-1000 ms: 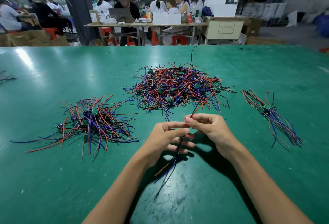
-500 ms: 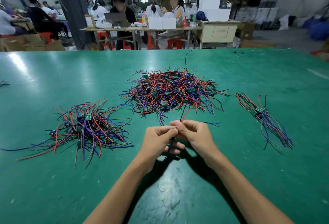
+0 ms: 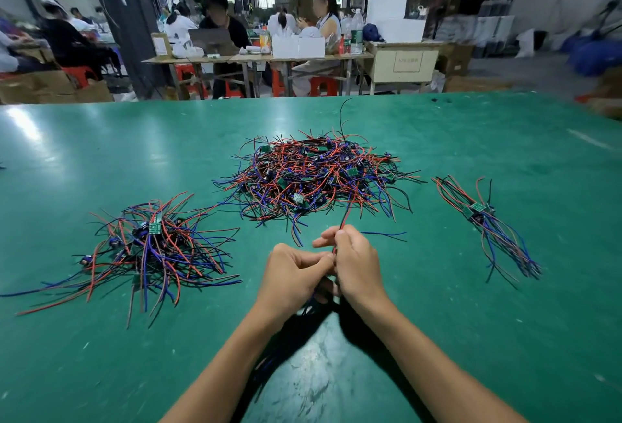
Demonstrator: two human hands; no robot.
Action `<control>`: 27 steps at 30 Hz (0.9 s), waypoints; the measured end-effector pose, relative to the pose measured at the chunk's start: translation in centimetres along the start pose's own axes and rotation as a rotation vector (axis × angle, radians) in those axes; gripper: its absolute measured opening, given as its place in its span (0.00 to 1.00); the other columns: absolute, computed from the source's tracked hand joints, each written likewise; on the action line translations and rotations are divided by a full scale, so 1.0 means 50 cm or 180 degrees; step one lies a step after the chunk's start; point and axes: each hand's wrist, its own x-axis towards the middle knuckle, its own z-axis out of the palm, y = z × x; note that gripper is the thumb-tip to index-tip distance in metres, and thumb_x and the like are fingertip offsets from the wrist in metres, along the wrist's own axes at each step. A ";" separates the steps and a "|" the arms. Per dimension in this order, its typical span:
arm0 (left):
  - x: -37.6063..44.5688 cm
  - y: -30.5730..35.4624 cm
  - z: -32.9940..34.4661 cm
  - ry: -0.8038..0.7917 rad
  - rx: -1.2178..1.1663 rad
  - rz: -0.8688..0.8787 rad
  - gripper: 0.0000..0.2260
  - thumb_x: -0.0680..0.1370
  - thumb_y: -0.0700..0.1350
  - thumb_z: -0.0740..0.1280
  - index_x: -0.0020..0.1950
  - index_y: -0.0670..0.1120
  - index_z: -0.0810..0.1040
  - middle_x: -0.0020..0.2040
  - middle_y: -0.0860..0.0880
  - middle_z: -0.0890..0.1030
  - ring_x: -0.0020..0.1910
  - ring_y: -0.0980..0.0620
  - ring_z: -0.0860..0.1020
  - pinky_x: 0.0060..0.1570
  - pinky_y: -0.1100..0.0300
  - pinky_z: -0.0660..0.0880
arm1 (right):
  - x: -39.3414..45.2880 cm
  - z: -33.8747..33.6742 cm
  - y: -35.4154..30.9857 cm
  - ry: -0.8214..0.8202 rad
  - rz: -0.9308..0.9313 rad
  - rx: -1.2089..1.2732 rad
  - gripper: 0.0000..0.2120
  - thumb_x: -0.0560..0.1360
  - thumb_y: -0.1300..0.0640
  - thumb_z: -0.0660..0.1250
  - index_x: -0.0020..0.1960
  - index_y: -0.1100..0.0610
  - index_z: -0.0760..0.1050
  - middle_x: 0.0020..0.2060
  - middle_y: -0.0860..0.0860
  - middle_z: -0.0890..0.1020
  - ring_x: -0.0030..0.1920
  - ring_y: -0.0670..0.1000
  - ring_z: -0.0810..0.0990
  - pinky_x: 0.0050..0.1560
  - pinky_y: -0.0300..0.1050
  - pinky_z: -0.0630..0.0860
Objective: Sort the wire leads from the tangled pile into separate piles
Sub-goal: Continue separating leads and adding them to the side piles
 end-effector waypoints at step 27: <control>0.020 0.020 -0.060 0.0880 -0.2445 -0.0514 0.09 0.69 0.43 0.76 0.47 0.41 0.84 0.44 0.43 0.86 0.40 0.52 0.86 0.40 0.65 0.81 | -0.016 -0.028 -0.019 -0.0508 -0.0749 0.0631 0.03 0.75 0.53 0.75 0.47 0.51 0.83 0.40 0.50 0.86 0.35 0.46 0.81 0.34 0.38 0.76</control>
